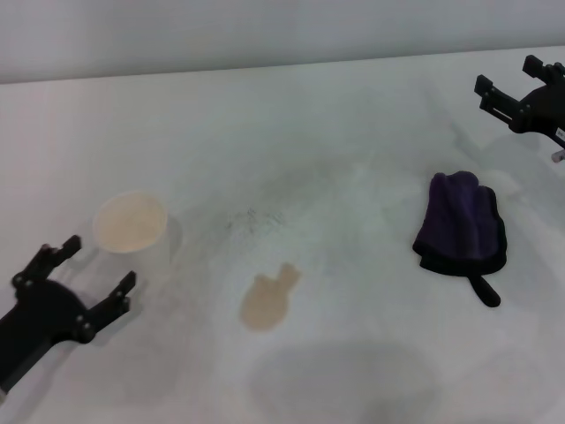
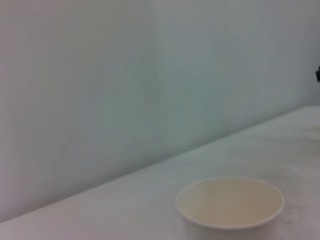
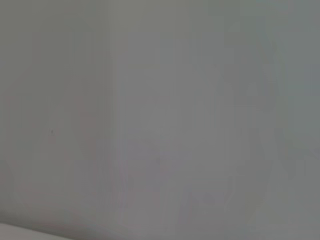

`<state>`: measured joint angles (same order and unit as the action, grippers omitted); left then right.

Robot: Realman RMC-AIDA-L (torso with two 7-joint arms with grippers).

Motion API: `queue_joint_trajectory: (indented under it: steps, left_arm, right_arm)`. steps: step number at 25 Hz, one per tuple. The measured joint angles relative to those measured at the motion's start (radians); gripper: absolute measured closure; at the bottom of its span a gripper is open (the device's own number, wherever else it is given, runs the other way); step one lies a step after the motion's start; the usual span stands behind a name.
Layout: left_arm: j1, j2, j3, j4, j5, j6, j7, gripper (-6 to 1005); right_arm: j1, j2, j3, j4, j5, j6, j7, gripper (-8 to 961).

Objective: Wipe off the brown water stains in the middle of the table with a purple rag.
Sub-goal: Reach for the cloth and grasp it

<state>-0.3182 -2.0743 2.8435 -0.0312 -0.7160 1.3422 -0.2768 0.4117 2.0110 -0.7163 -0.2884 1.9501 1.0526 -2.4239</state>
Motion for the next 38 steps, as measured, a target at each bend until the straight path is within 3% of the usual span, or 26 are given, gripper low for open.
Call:
queue_joint_trajectory:
  steps: [7,14,21,22,25,29,33,38]
  left_arm:
    - [0.091,0.0,-0.001,-0.021,-0.151,0.046,0.0,107]
    - [0.138,0.001,-0.001,-0.071,-0.358,0.072,-0.006,106]
    - [0.136,0.002,-0.001,-0.079,-0.517,0.078,-0.006,107]
    - [0.132,0.003,-0.001,-0.083,-0.525,0.078,-0.006,107]
    - [0.118,0.001,-0.001,-0.098,-0.542,0.078,-0.007,106]
    - [0.11,0.001,-0.001,-0.102,-0.557,0.077,-0.007,106]
    - [0.095,0.003,-0.001,-0.105,-0.579,0.076,-0.005,106]
    - [0.08,0.002,-0.001,-0.125,-0.584,0.077,-0.001,107]
  right_arm:
    - [0.006,0.001,0.001,-0.002,0.015,-0.005,0.051,90]
    - [0.036,-0.01,-0.011,-0.055,-0.058,-0.081,0.315,98]
    - [0.054,-0.029,-0.015,-0.277,-0.423,-0.084,0.817,170]
    - [0.065,-0.043,-0.02,-0.332,-0.522,-0.023,0.954,171]
    - [0.079,-0.059,-0.029,-0.39,-0.614,0.052,1.093,174]
    - [0.096,-0.081,-0.111,-0.589,-0.829,0.196,1.385,177]
    - [0.104,-0.066,-0.224,-0.814,-1.085,0.29,1.657,181]
    - [0.155,-0.008,-0.273,-0.922,-1.327,0.411,1.799,185]
